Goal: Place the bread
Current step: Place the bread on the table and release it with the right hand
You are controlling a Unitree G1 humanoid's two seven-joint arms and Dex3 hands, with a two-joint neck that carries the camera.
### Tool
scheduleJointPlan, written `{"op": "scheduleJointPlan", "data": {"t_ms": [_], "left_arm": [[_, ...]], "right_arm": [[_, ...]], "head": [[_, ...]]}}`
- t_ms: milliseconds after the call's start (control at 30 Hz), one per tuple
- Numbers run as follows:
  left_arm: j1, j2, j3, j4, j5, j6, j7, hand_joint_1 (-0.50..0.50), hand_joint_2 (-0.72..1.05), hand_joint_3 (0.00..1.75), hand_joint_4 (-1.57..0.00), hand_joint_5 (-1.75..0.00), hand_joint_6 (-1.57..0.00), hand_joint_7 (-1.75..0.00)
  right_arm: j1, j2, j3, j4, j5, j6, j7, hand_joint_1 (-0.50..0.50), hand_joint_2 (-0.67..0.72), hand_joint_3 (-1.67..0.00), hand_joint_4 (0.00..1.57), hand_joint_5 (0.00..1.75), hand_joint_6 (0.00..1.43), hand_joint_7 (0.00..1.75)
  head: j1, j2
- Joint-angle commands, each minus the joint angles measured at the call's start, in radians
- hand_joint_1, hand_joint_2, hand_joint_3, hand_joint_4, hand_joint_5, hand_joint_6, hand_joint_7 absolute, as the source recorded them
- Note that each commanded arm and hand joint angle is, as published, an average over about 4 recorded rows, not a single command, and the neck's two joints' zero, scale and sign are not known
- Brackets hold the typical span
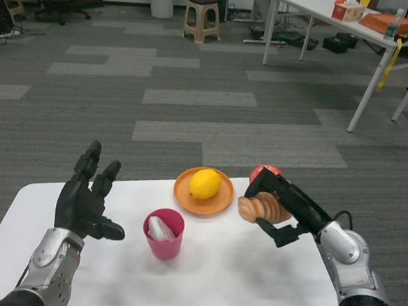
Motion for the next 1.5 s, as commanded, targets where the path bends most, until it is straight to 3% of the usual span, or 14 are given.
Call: {"op": "scheduleJointPlan", "data": {"t_ms": [33,400,533,1033,1167,1300,1500], "left_arm": [[0.012,0.007,0.007,-0.003,0.005,-0.007,0.002,0.50,-0.44,0.09,0.00,-0.41,0.00,0.00],[0.009,0.006,0.001,0.005,0.003,-0.007,0.002,0.50,-0.46,0.09,0.00,-0.41,0.00,0.00],[0.007,0.006,0.000,0.005,0.004,-0.007,0.002,0.50,-0.46,0.07,0.00,-0.41,0.00,0.00],[-0.001,0.003,-0.005,0.005,0.005,-0.007,0.002,0.50,-0.46,0.09,0.00,-0.41,0.00,0.00],[-0.002,0.003,-0.004,0.005,0.005,-0.007,0.002,0.50,-0.46,0.09,0.00,-0.41,0.00,0.00],[-0.004,0.003,-0.005,0.005,0.005,-0.007,0.002,0.50,-0.46,0.09,0.00,-0.41,0.00,0.00],[-0.004,0.003,-0.006,0.006,0.005,-0.007,0.002,0.50,-0.41,0.09,0.00,-0.41,0.00,0.00]], "right_arm": [[-0.015,-0.016,-0.078,0.043,-0.052,-0.036,0.007,-0.17,-0.54,-1.43,0.06,1.26,0.23,1.54],[-0.013,-0.027,-0.214,0.212,-0.253,-0.100,0.010,-0.17,-0.54,-1.43,0.04,1.26,0.18,1.54],[-0.013,-0.023,-0.230,0.290,-0.281,-0.105,0.004,-0.17,-0.54,-1.43,0.03,1.26,0.17,1.54],[-0.017,-0.013,-0.190,0.348,-0.287,-0.118,-0.024,-0.17,-0.54,-1.43,0.03,1.26,0.16,1.54],[-0.026,0.001,-0.174,0.361,-0.287,-0.118,-0.027,-0.17,-0.54,-1.43,0.03,1.16,0.14,1.54],[-0.035,0.008,-0.148,0.380,-0.287,-0.118,-0.027,-0.17,-0.49,-1.43,0.02,1.26,0.14,1.54],[-0.057,0.012,-0.099,0.417,-0.289,-0.117,-0.028,-0.17,-0.49,-1.43,0.00,1.21,0.12,1.54]], "head": [[-0.003,-0.002],[-0.010,-0.002],[-0.013,-0.005],[-0.019,-0.008],[-0.020,-0.009],[-0.020,-0.009],[-0.017,-0.010]]}}
